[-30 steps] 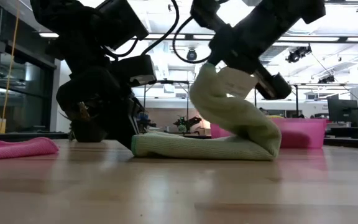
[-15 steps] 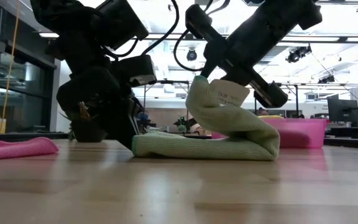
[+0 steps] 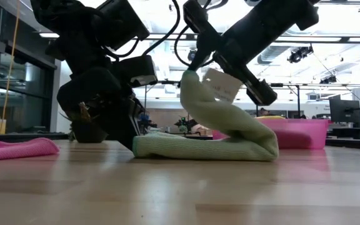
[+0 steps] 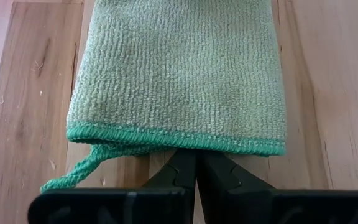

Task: Fold microfiber towels
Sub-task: Fold the green microfiber cloth, then stack the folded green microfiber cloth on top of the yellow microfiber cloth in the pink bin

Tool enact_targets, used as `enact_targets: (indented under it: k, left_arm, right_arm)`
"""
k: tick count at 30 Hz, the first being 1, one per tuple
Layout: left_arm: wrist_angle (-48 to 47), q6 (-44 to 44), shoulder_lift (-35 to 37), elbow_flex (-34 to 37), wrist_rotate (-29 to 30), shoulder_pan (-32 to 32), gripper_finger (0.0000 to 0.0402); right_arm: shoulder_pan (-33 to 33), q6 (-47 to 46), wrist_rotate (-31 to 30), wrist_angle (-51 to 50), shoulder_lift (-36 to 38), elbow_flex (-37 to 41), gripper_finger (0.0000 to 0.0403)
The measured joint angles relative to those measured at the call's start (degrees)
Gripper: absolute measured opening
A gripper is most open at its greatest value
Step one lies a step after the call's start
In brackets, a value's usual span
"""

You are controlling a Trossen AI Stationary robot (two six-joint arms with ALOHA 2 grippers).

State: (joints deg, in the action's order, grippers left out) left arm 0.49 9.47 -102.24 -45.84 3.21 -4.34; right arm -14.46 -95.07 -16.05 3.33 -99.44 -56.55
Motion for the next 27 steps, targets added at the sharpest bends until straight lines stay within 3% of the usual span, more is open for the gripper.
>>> enact_targets:
  k: [6,10,16,22,27]
  left_arm:
    - [0.0,0.8,0.0,0.0,0.0,0.0,0.0]
    - [0.0,0.8,0.0,0.0,0.0,0.0,0.0]
    - [-0.4,0.2,0.0,0.0,-0.1,0.0,0.0]
    - [-1.1,-0.1,0.3,-0.1,-0.2,0.6,0.0]
    - [-2.2,-0.7,0.8,-0.1,-1.2,1.4,0.0]
  right_arm:
    - [0.8,2.2,3.1,1.5,0.0,0.0,0.019]
    - [1.7,5.8,4.6,3.4,0.8,0.0,0.0229]
    - [3.1,15.6,6.0,-1.5,4.8,0.0,0.0238]
    - [3.6,29.0,7.7,-16.7,11.2,0.0,0.0238]
    - [1.2,28.1,10.1,-27.9,14.3,2.3,0.0238]
